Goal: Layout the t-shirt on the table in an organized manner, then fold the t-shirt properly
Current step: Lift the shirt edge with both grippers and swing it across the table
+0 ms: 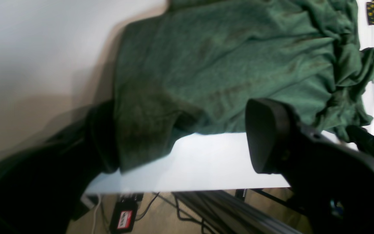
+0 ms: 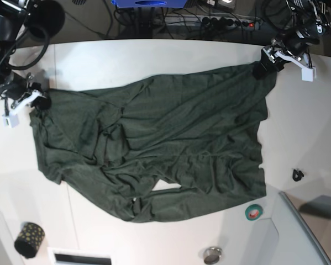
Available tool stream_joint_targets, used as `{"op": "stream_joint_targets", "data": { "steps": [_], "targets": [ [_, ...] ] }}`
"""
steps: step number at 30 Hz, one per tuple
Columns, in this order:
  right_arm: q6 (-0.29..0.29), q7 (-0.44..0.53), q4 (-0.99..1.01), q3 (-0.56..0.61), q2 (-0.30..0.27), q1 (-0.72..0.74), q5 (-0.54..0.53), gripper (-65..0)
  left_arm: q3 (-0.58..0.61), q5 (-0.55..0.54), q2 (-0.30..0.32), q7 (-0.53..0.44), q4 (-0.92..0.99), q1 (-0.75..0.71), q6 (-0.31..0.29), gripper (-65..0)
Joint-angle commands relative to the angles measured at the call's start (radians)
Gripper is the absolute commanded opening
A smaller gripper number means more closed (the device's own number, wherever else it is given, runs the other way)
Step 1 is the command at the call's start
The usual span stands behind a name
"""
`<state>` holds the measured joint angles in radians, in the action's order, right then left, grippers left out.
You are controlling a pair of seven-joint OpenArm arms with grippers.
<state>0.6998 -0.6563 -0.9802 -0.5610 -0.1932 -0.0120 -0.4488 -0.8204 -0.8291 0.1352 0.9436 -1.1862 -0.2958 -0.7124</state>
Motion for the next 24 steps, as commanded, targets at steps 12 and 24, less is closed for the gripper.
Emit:
{"op": "stream_joint_targets", "data": {
  "steps": [12, 24],
  "targets": [
    [-0.013, -0.023, -0.004, -0.001, -0.01, 0.001, 0.029, -64.5, 0.011, 0.043, 0.004, 0.039, 0.082, 0.07, 0.014, -65.0],
    [-0.015, -0.024, -0.294, 0.124, -0.002, -0.084, 0.021, -64.7, 0.037, 0.225, 0.06, 0.048, -0.303, 0.126, 0.014, -65.0]
  ]
}}
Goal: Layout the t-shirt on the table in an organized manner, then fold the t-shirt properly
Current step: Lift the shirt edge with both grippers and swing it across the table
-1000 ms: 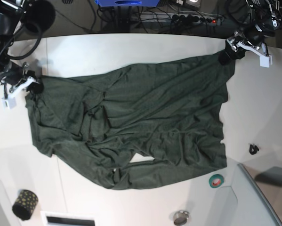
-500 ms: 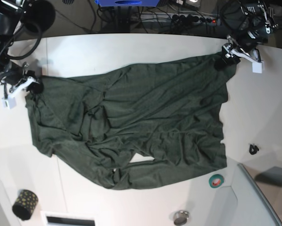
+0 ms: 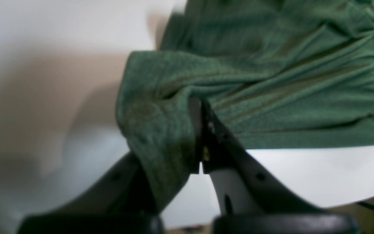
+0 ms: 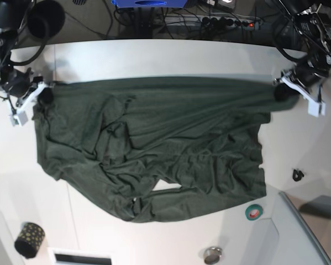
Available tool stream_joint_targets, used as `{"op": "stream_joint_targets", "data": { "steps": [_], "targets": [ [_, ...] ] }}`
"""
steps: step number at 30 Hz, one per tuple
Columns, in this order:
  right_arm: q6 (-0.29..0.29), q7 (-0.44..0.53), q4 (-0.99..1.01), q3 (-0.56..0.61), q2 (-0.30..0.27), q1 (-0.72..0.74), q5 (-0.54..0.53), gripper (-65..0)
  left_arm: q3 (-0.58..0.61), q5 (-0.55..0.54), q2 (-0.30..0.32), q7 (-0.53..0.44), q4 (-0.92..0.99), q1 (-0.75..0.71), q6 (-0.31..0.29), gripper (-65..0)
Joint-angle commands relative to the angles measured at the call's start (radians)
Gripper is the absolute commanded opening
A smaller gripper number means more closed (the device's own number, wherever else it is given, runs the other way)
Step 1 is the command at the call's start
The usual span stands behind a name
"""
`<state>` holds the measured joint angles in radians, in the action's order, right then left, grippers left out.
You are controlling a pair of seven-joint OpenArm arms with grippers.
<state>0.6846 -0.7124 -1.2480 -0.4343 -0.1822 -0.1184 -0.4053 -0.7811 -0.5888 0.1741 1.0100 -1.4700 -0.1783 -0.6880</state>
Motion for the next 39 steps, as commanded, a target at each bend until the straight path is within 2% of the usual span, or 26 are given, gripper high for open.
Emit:
{"op": "stream_joint_targets", "data": {
  "steps": [1, 5, 8, 12, 16, 20, 22, 25, 29, 32, 35, 39],
  "targets": [
    [-0.001, 0.02, -0.075, 0.01, -0.003, 0.009, -0.022, -64.7, 0.019, -0.018, 0.038, -0.018, -0.044, 0.009, -0.01, -65.0],
    [-0.026, -0.12, -0.287, -0.062, 0.051, -0.013, -0.022, -64.5, 0.048, -0.023, 0.094, -0.018, -0.145, -0.002, -0.01, -65.0],
    [-0.027, -0.186, -0.462, -0.126, 0.092, -0.046, -0.019, -64.5, 0.048, -0.023, 0.133, -0.018, -0.209, -0.053, -0.01, -65.0],
    [-0.033, -0.269, -0.637, -0.133, 0.103, -0.114, -0.022, -64.5, 0.048, -0.02, 0.14, -0.018, -0.26, -0.128, -0.01, -65.0],
    [-0.035, -0.303, -0.655, -0.136, 0.146, -0.172, -0.016, -64.5, 0.05, -0.016, 0.14, -0.021, -0.26, -0.181, -0.01, -65.0],
    [-0.036, -0.303, -0.652, -0.13, 0.148, -0.18, -0.014, -64.5, 0.056, -0.012, 0.14, -0.023, -0.258, -0.177, -0.01, -65.0],
    [-0.055, -0.312, -0.628, -0.128, 0.14, -0.134, -0.013, -64.5, 0.082, 0.023, 0.14, -0.023, -0.257, -0.129, -0.01, -65.0],
    [-0.102, -0.303, -0.49, -0.103, 0.079, -0.031, -0.013, -64.5, 0.17, 0.172, 0.138, -0.021, -0.234, -0.03, -0.01, -65.0],
    [-0.102, -0.3, -0.227, -0.047, -0.02, 0.188, -0.013, -64.5, 0.302, 0.312, 0.135, -0.02, -0.065, 0.167, -0.01, -65.0],
    [-0.102, -0.215, -0.034, 0.013, -0.084, 0.383, -0.013, -64.5, 0.378, 0.386, 0.133, -0.023, 0.102, 0.371, -0.01, -65.0],
    [-0.102, -0.126, 0.096, 0.081, -0.152, 0.56, -0.013, -64.5, 0.432, 0.418, 0.13, -0.026, 0.225, 0.575, -0.01, -65.0],
    [-0.102, -0.123, 0.05, 0.099, -0.196, 0.693, -0.016, -64.5, 0.443, 0.418, 0.097, -0.02, 0.229, 0.779, -0.01, -65.0]
  ]
}}
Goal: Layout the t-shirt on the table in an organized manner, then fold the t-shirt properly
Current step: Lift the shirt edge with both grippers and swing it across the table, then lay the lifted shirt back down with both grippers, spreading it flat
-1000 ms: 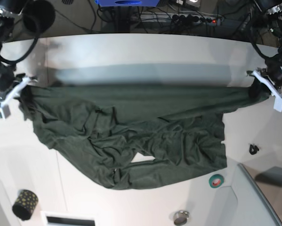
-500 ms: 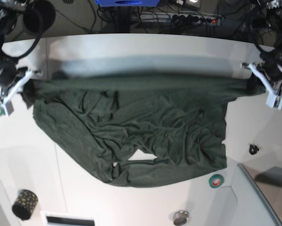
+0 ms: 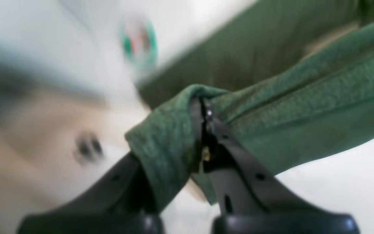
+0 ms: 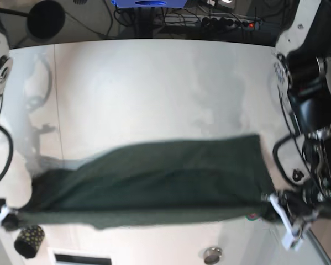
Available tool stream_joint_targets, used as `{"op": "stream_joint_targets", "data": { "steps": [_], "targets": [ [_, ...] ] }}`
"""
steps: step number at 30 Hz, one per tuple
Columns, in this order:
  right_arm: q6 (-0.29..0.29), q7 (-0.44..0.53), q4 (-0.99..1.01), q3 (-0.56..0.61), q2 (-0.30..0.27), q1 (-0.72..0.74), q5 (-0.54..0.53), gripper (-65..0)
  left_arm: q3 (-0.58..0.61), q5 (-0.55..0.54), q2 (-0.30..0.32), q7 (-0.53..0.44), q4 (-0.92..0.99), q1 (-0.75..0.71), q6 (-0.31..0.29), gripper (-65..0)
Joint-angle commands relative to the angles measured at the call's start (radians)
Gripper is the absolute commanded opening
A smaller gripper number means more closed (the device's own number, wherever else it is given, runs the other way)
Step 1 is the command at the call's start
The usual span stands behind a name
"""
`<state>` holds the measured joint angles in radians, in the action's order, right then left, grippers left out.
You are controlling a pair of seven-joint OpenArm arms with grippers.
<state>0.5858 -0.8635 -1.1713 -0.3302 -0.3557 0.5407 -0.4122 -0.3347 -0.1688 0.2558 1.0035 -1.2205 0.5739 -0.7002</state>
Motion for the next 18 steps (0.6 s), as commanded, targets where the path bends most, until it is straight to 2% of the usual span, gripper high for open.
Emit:
{"op": "stream_joint_targets", "data": {
  "steps": [1, 3, 5, 8, 12, 15, 18],
  "targets": [
    [-0.003, 0.017, -0.066, -0.005, -0.03, 0.049, -0.009, -64.5, -0.004, -0.002, 0.006, -0.012, -0.04, 0.062, 0.002, -65.0],
    [-0.003, -0.006, -0.157, -0.005, -0.036, 0.06, -0.009, -64.5, -0.004, -0.002, -0.006, -0.01, -0.077, 0.113, 0.002, -65.0],
    [-0.003, -0.021, -0.252, -0.008, -0.038, 0.052, -0.009, -64.5, -0.004, -0.002, -0.01, 0.031, -0.109, 0.137, 0.002, -65.0],
    [-0.003, -0.061, -0.387, -0.073, -0.03, -0.064, -0.009, -64.5, -0.014, -0.004, -0.037, 0.102, -0.218, 0.107, 0.002, -65.0],
    [-0.003, -0.055, -0.476, -0.134, 0.031, -0.298, -0.009, -64.5, -0.002, -0.004, -0.039, 0.105, -0.394, -0.15, 0.002, -65.0],
    [-0.003, 0.025, -0.445, -0.139, 0.066, -0.448, -0.011, -64.7, -0.002, -0.004, -0.037, 0.099, -0.436, -0.326, 0.002, -65.0],
    [-0.003, 0.108, -0.381, -0.139, 0.1, -0.555, -0.009, -64.7, -0.013, -0.004, -0.034, 0.047, -0.448, -0.492, 0.002, -65.0]
  ]
}}
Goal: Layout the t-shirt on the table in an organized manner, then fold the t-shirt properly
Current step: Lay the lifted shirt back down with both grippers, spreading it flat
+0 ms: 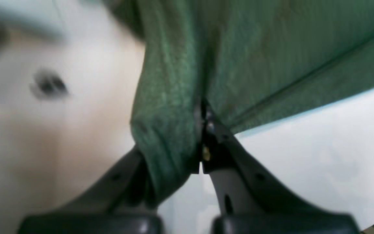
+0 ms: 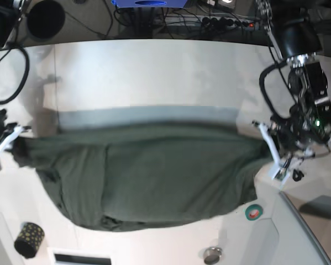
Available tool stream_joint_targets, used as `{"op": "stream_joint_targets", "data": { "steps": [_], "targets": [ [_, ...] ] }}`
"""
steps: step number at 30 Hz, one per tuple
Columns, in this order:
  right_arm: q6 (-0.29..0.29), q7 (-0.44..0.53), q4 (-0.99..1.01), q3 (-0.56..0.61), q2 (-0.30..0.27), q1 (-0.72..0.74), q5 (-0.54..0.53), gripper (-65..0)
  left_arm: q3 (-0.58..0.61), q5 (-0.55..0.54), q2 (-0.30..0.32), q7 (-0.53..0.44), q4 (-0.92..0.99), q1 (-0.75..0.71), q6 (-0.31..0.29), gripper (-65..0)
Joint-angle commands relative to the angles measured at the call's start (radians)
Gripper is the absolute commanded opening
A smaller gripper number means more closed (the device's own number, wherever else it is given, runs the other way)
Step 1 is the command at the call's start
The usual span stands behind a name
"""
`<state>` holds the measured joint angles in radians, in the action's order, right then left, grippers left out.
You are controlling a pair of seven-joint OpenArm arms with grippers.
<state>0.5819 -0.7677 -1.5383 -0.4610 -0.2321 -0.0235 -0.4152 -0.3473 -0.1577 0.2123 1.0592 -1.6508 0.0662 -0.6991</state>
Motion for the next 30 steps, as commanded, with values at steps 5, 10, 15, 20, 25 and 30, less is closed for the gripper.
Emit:
{"op": "stream_joint_targets", "data": {
  "steps": [5, 10, 15, 20, 25, 30],
  "targets": [
    [0.002, 0.093, 0.108, -0.008, 0.003, -0.103, -0.006, -64.7, 0.009, -0.013, 0.032, -0.138, 0.051, -0.207, 0.001, -65.0],
    [0.003, 0.112, 0.129, -0.008, 0.018, -0.171, -0.007, -64.8, 0.0, -0.013, 0.055, -0.216, 0.156, -0.282, 0.001, -65.0],
    [0.003, 0.11, 0.101, -0.014, 0.036, -0.22, -0.009, -64.8, -0.005, -0.013, 0.062, -0.222, 0.16, -0.294, 0.001, -65.0],
    [0.003, 0.101, 0.083, -0.006, 0.029, -0.169, -0.003, -64.8, -0.031, -0.003, 0.068, -0.218, 0.169, -0.21, 0.001, -65.0],
    [0.003, 0.014, 0.127, -0.011, -0.005, -0.065, -0.003, -64.8, 0.007, -0.001, 0.074, -0.199, 0.24, -0.102, 0.001, -65.0],
    [0.003, 0.012, 0.121, -0.015, -0.005, -0.114, -0.006, -64.8, 0.004, -0.012, 0.075, -0.164, 0.242, -0.136, 0.001, -65.0]
  ]
}}
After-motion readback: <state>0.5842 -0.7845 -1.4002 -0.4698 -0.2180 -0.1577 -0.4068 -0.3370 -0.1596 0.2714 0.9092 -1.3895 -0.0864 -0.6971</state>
